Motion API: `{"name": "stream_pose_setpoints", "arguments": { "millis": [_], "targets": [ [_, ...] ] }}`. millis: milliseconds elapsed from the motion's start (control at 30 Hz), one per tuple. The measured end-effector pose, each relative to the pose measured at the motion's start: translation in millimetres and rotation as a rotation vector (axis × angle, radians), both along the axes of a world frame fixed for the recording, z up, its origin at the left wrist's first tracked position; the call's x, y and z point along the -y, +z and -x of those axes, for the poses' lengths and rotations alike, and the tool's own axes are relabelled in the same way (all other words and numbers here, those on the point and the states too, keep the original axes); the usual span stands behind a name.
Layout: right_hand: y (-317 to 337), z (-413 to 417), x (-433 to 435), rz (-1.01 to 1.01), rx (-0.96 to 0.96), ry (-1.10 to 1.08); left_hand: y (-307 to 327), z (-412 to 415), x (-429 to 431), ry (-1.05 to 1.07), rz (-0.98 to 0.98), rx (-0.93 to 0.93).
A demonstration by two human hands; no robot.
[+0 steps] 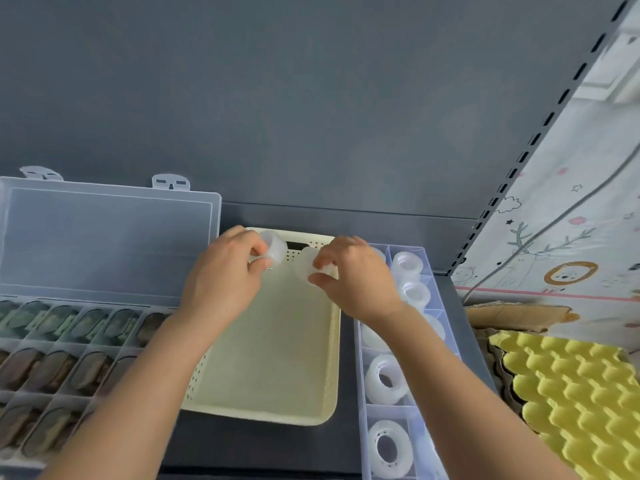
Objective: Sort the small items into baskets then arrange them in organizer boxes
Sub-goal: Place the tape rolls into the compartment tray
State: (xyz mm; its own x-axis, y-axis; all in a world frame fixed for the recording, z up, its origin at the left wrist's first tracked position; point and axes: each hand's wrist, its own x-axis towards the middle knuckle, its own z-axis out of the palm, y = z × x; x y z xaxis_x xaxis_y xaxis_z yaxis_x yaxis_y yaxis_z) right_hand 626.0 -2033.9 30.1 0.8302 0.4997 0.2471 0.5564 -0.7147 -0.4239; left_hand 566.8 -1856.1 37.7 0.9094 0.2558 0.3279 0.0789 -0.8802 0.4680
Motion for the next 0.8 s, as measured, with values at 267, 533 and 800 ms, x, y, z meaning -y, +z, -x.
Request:
{"name": "stream_pose_setpoints", "arguments": {
  "millis": [267,533,800],
  "targets": [
    [21.1,56.4,84.4,-0.108,-0.003,-0.057,18.9,33.1,55.2,-0.295,0.028,-0.044],
    [24.1,106.1,154.7,-0.005,-0.215,-0.046,19.2,71.8,104.5,-0.609,-0.067,-0.264],
    [16.3,134.5,179.3,0.123,-0.309,-0.058,3.7,88.6,131.8,-0.777,-0.240,-0.384]
  ]
}}
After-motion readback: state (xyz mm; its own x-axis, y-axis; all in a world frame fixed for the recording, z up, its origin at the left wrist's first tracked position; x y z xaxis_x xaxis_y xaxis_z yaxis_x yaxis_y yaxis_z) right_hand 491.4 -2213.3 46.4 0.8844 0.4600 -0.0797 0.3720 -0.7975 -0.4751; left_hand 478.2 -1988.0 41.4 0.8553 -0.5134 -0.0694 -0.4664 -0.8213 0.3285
